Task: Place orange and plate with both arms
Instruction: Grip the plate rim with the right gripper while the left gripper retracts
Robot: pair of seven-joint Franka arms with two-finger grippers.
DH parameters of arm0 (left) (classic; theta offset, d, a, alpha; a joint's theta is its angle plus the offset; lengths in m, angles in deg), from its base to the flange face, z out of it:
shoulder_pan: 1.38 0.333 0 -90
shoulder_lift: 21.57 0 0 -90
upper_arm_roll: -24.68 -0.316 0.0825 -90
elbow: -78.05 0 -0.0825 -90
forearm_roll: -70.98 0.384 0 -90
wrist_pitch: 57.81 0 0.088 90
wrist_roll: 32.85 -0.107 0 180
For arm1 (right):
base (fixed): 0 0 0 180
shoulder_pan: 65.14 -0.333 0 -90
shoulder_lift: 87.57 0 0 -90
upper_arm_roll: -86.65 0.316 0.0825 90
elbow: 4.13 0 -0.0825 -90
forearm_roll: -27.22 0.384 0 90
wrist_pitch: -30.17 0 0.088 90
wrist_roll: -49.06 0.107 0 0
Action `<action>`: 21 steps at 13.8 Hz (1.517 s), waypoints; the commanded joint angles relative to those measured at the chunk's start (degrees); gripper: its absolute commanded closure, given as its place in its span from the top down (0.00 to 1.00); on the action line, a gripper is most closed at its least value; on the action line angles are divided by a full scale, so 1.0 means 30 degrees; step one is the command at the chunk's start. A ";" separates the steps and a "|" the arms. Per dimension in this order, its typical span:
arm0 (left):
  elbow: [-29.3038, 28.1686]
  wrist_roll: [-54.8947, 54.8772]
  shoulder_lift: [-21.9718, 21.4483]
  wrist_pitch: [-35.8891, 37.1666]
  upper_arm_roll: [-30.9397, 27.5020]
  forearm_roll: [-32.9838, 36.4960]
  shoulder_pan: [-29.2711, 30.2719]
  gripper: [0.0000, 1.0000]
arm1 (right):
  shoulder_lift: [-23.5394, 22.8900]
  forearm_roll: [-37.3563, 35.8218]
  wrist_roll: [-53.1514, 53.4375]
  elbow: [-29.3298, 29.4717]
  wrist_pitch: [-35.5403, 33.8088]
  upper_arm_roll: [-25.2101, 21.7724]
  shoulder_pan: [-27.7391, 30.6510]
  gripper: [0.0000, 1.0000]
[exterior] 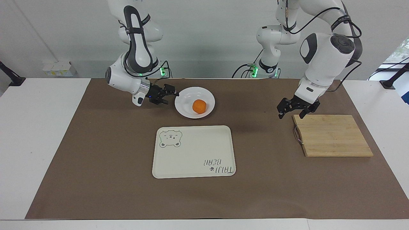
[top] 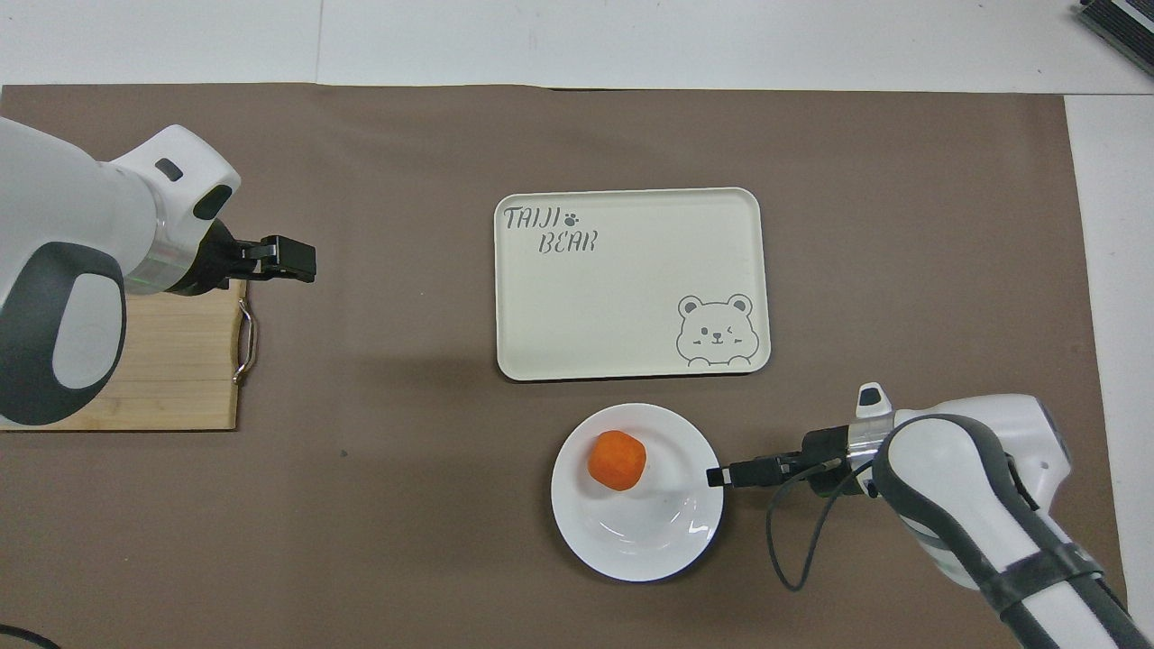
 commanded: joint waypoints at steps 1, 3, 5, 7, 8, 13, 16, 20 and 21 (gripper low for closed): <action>0.0320 -0.0129 -0.0017 0.0347 -0.0064 0.0416 -0.0148 1.00 | -0.0645 0.1766 -0.0929 -0.0486 0.0717 -0.0004 -0.0594 1.00; 0.0320 -0.0129 -0.0017 0.0375 -0.0122 0.0388 -0.0089 1.00 | -0.0676 0.2501 -0.0872 -0.0662 0.0892 -0.0004 -0.0798 1.00; 0.0698 -0.0333 0.0128 0.0404 -0.0239 0.0417 -0.0059 1.00 | -0.0647 0.2970 -0.0756 -0.0662 0.1185 -0.0004 -0.1237 1.00; 0.0965 -0.2374 0.0159 0.0871 -0.1053 0.0387 -0.0117 1.00 | -0.0647 0.3701 -0.0667 -0.0895 0.1740 -0.0004 -0.1852 0.78; 0.1081 -0.3023 0.0043 0.1280 -0.1785 0.0387 -0.0234 1.00 | -0.0792 0.3937 -0.0667 -0.0926 0.1772 -0.0004 -0.1883 0.53; 0.3157 -0.4523 -0.0251 0.4673 -0.3990 0.0649 -0.1086 1.00 | -0.0969 0.3939 -0.0637 -0.0838 0.1890 -0.0004 -0.1942 0.00; 0.4420 -0.5341 -0.0544 0.6962 -0.3990 0.1325 -0.0997 1.00 | -0.1145 0.3910 -0.1336 -0.0605 0.1744 -0.0004 -0.1913 0.00; 0.4217 -0.5696 -0.0984 0.6793 -0.3960 0.1237 -0.0939 1.00 | -0.0971 0.3706 -0.2132 0.0477 0.1421 -0.0034 -0.1854 0.00; 0.4217 -0.5696 -0.0984 0.6792 -0.3961 0.1237 -0.0938 1.00 | -0.0911 0.3618 -0.2161 0.0770 0.1392 -0.0005 -0.1883 0.00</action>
